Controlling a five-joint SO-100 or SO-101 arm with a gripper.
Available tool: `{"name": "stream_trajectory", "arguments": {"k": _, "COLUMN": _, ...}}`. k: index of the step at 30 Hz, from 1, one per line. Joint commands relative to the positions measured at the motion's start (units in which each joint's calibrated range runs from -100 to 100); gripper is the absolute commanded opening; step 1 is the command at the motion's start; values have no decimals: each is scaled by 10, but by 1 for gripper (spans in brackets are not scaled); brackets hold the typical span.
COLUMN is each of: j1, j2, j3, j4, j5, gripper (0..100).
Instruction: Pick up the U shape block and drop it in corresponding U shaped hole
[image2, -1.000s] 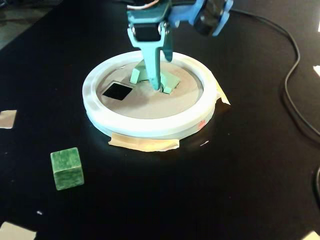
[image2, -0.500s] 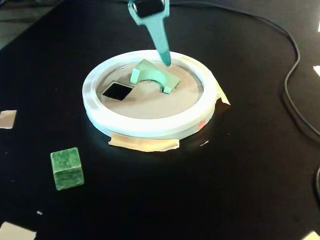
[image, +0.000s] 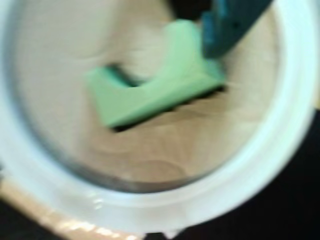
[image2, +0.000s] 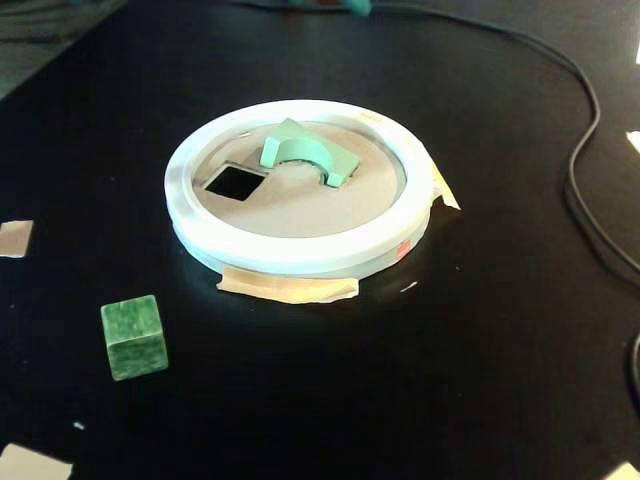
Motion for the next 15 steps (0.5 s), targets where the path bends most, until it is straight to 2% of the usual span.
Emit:
{"name": "stream_trajectory", "arguments": {"k": 1, "j1": -7, "j2": -65, "j3": -58, "j4": 4, "j5": 49, "gripper": 84}}
{"name": "stream_trajectory", "arguments": {"k": 15, "j1": -26, "j2": -114, "j3": -15, "j4": 4, "j5": 87, "gripper": 84}}
